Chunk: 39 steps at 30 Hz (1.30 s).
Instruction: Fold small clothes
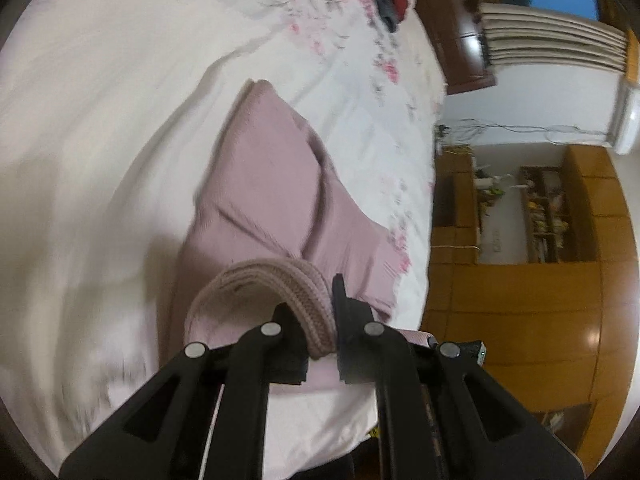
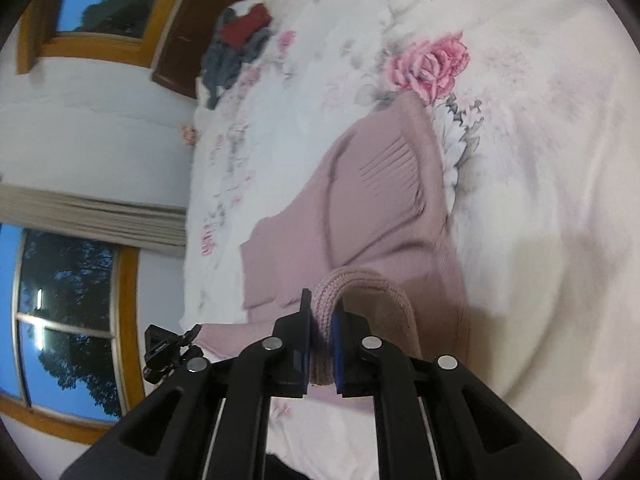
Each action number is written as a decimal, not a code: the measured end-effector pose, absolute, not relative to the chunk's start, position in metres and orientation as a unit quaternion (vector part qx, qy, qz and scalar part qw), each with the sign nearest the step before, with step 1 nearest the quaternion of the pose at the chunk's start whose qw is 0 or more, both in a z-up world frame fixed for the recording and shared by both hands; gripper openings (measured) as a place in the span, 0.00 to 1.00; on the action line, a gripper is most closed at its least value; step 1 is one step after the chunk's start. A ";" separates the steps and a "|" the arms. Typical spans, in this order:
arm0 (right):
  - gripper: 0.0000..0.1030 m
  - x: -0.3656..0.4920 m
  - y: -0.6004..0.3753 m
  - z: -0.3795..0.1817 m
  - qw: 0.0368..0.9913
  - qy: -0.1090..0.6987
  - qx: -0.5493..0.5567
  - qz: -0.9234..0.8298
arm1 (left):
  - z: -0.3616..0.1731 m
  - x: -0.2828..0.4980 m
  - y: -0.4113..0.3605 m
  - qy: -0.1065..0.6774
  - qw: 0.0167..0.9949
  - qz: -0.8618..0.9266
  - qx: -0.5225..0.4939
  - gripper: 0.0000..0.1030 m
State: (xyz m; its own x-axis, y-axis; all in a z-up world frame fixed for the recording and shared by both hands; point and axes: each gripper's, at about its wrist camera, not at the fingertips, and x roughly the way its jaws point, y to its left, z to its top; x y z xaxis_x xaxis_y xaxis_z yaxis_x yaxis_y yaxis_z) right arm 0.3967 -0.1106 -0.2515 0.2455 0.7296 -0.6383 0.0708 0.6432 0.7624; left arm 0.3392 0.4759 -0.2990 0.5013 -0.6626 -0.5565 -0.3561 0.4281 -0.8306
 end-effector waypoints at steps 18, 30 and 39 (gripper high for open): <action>0.33 0.457 -0.116 -0.265 0.733 0.548 0.303 0.266 | -0.301 0.396 0.486 0.526 0.760 -0.098 -0.370 0.53; 0.37 0.478 -0.071 -0.293 0.747 0.587 0.187 0.250 | -0.324 0.419 0.461 0.582 0.744 -0.101 -0.311 0.59; 0.07 0.467 -0.063 -0.288 0.751 0.582 0.148 0.275 | -0.319 0.417 0.449 0.583 0.754 -0.114 -0.281 0.08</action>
State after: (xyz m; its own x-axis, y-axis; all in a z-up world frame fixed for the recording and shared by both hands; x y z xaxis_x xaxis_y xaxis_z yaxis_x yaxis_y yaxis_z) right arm 0.4673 -0.0628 -0.2880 0.1721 0.5856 -0.7921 -0.2416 0.8047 0.5423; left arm 0.4166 0.4490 -0.3194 0.2947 -0.4994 -0.8147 -0.1560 0.8160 -0.5566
